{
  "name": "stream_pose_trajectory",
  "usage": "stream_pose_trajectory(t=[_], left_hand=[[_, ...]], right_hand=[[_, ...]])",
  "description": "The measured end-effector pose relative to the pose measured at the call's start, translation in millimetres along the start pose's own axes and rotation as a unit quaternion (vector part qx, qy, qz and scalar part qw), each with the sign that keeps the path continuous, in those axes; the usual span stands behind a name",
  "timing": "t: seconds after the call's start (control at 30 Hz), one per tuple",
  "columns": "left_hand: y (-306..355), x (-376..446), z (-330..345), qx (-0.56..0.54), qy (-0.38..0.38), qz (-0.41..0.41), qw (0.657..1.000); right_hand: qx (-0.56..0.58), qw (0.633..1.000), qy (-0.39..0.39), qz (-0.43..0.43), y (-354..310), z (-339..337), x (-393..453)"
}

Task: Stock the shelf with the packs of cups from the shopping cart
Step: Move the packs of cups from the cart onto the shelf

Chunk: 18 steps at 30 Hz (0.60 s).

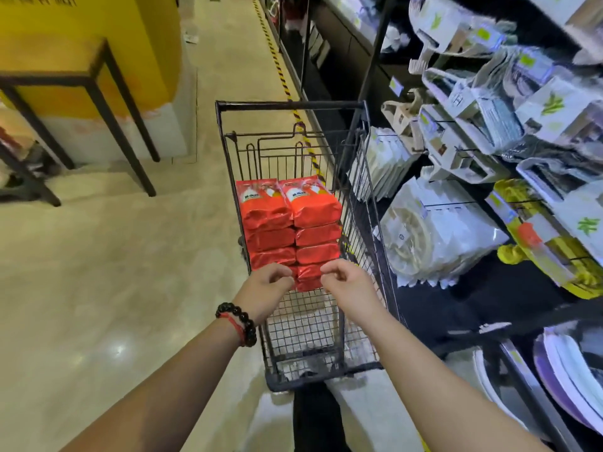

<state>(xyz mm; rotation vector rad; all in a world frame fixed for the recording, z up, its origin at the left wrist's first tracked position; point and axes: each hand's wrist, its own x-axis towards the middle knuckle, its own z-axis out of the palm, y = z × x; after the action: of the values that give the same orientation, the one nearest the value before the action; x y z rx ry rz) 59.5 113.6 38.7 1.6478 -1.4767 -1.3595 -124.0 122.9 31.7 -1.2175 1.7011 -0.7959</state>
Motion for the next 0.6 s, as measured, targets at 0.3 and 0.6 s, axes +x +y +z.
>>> stream_pose_trajectory(t=[0.3, 0.6], left_hand=[[36, 121, 20, 0.041, 0.044, -0.076, 0.995], [40, 194, 32, -0.037, 0.097, -0.152, 0.983]], right_hand=[[0.019, 0.996, -0.07, 0.051, 5, -35, 173], [-0.035, 0.995, -0.021, 0.086, 13, -29, 289]])
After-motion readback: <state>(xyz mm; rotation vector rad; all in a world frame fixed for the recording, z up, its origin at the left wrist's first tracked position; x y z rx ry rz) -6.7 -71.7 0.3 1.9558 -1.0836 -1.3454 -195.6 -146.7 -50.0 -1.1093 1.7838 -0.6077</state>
